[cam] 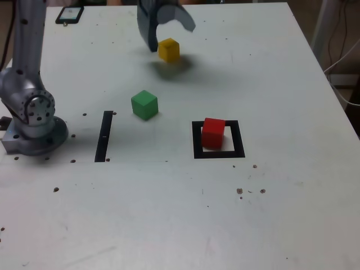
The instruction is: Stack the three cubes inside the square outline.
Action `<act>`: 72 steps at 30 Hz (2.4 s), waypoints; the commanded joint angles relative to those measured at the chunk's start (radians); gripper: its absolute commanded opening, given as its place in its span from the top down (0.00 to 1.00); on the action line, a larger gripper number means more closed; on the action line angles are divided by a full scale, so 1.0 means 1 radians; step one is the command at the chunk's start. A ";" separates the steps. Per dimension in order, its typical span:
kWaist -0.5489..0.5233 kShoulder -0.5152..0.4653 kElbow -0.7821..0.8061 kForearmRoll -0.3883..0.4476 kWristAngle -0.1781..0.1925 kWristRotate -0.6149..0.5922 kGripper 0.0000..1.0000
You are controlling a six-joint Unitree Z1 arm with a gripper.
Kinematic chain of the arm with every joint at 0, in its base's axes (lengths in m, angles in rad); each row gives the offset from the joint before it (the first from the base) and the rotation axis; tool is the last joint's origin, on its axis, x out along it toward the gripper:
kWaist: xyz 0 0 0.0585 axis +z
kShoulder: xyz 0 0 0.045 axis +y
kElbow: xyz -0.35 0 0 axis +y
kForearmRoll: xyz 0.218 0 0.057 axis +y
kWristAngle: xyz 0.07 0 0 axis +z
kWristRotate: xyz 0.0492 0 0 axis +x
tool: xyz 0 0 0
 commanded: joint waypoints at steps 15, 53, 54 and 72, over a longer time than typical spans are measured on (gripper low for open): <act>0.027 0.082 0.044 -0.143 0.080 -0.078 0.15; 0.040 0.091 -0.022 -0.083 -0.026 -0.019 0.84; 0.039 0.090 -0.022 -0.080 -0.028 -0.018 0.84; -0.322 -0.116 -0.113 0.107 -0.079 0.002 0.85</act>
